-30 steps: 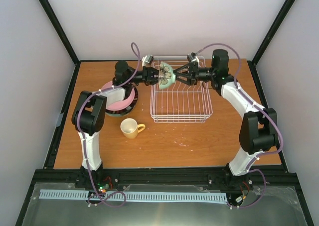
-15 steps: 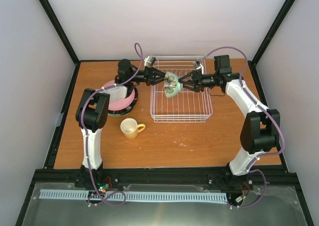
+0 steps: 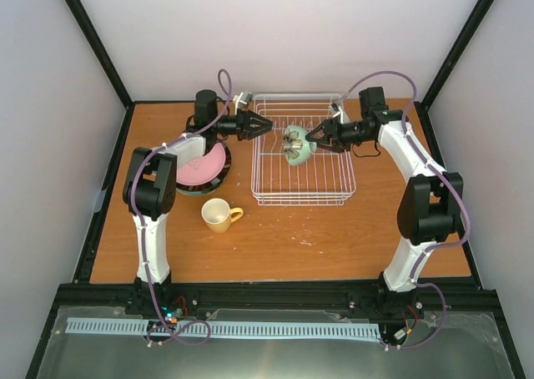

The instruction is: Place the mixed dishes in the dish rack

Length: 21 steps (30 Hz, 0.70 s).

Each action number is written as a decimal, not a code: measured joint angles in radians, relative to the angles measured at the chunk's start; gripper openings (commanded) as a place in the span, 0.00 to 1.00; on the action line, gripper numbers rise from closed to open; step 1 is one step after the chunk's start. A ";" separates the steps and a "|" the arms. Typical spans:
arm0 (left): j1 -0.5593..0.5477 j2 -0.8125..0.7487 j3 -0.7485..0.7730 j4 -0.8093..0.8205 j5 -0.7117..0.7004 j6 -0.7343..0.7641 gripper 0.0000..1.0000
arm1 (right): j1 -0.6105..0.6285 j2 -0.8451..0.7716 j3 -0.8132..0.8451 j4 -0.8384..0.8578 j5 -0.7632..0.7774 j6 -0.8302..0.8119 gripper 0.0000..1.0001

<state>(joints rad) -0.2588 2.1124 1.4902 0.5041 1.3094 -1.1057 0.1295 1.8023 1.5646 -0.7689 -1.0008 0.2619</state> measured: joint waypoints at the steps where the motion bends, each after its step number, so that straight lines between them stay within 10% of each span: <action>1: 0.006 0.000 0.005 -0.043 -0.006 0.031 0.33 | 0.000 0.014 0.009 -0.019 0.019 -0.019 0.03; 21: 0.093 -0.076 0.267 -1.057 -0.496 0.748 0.32 | 0.001 0.193 0.218 -0.302 0.486 -0.179 0.03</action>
<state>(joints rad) -0.1661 2.0361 1.7569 -0.5533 0.8135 -0.3576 0.1307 1.9953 1.7824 -1.0706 -0.5152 0.0834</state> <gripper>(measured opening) 0.311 0.527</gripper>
